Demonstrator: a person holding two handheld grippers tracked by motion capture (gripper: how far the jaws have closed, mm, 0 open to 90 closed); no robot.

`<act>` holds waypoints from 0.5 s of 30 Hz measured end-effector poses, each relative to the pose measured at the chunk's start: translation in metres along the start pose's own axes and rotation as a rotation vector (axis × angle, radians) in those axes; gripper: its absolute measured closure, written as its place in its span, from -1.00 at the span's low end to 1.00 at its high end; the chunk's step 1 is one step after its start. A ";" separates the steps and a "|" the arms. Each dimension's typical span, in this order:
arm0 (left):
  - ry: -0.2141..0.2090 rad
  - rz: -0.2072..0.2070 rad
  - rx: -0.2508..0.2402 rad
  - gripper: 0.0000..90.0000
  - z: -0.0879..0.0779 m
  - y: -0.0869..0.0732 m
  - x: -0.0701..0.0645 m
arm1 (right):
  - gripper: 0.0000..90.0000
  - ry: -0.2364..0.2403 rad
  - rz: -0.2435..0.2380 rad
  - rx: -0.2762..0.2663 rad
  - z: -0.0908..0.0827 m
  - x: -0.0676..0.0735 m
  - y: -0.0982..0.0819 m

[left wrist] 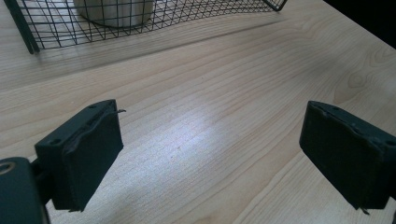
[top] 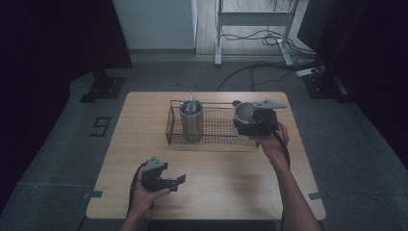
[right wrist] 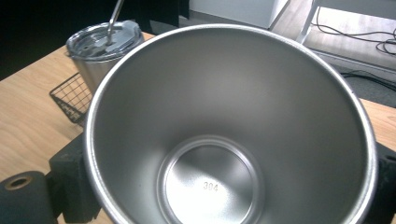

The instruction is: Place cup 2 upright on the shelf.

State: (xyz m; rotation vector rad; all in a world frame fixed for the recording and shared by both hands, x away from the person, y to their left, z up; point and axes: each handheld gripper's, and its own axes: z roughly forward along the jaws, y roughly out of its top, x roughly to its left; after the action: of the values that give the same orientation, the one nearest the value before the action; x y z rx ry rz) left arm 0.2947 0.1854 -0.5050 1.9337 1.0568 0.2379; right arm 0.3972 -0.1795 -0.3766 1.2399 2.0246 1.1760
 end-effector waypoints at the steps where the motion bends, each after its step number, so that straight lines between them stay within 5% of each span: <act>1: 0.000 0.000 0.000 -0.87 0.000 0.000 0.000 | -0.84 -0.003 0.001 0.000 0.001 -0.001 0.001; 15: -0.002 -0.003 0.007 -0.87 0.001 -0.001 0.001 | -0.84 -0.017 0.022 0.019 0.022 -0.012 0.007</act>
State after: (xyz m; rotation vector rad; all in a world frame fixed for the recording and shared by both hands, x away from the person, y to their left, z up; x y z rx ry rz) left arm 0.2955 0.1855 -0.5070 1.9378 1.0608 0.2306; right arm 0.4224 -0.1795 -0.3819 1.2805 2.0190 1.1552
